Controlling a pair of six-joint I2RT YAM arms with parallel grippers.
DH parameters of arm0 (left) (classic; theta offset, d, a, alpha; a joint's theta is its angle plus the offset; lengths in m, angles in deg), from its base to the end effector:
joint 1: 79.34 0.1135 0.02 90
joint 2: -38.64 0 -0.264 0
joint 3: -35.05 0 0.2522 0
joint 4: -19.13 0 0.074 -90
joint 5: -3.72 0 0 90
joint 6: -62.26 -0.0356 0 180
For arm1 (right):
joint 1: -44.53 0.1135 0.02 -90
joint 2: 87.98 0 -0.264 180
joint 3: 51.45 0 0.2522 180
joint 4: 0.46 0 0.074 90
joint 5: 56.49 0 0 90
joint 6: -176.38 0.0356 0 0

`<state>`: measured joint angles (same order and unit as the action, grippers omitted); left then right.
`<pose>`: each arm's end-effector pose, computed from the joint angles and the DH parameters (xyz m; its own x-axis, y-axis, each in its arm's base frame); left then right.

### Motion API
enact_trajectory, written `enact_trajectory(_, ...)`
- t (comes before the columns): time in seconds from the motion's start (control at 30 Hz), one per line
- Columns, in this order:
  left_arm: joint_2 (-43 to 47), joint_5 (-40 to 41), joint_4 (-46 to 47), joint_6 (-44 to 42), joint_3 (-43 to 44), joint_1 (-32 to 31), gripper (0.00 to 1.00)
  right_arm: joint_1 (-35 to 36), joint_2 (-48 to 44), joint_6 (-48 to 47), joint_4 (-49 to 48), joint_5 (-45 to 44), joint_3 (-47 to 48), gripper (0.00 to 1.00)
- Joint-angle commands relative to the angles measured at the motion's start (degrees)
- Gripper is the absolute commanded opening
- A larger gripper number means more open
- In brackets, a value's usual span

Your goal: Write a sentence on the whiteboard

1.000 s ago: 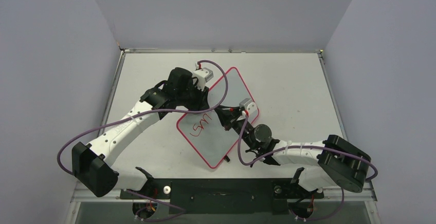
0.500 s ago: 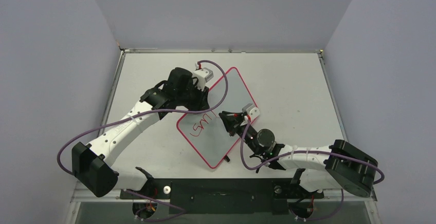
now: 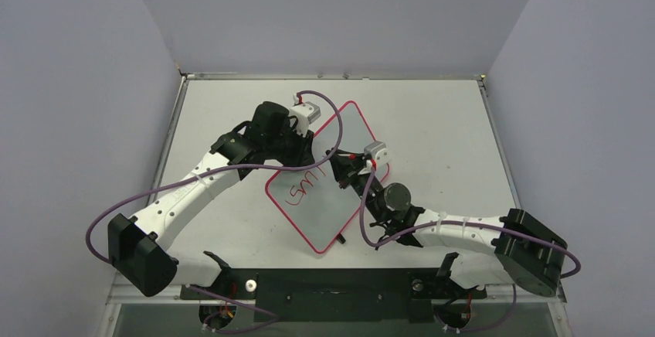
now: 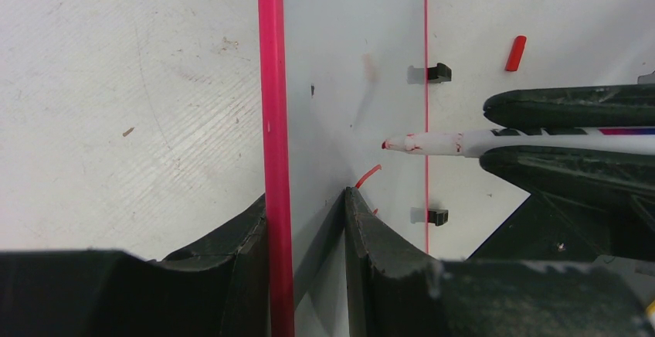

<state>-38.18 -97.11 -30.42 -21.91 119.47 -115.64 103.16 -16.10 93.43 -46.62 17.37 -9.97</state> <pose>0.2304 -0.1776 0.3311 -0.6065 0.3217 -0.7271 0.6358 0.7454 -0.2005 0.1436 0.2165 0.2662 0.0567 0.3196 -0.9459 -0.6931 0.6945 0.1931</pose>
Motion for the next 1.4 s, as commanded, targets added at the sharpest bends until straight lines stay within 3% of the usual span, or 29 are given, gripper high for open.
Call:
enact_trajectory(0.0, -0.41, 7.41, -1.67, -7.78, -1.98, -0.69, 0.00, -0.11, 3.04, 0.85, -2.47, -2.25, 4.25, 0.00)
enact_trajectory(1.03, -0.28, 7.64, -1.69, -7.76, -2.05, -0.68, 0.00, 0.53, 8.33, 6.73, -4.58, 0.79, 5.37, 0.00)
enact_trajectory(1.37, -0.43, 7.69, -1.59, -7.81, -2.09, -0.70, 0.00, 1.36, 5.03, 7.89, -1.63, -0.83, 3.24, 0.00)
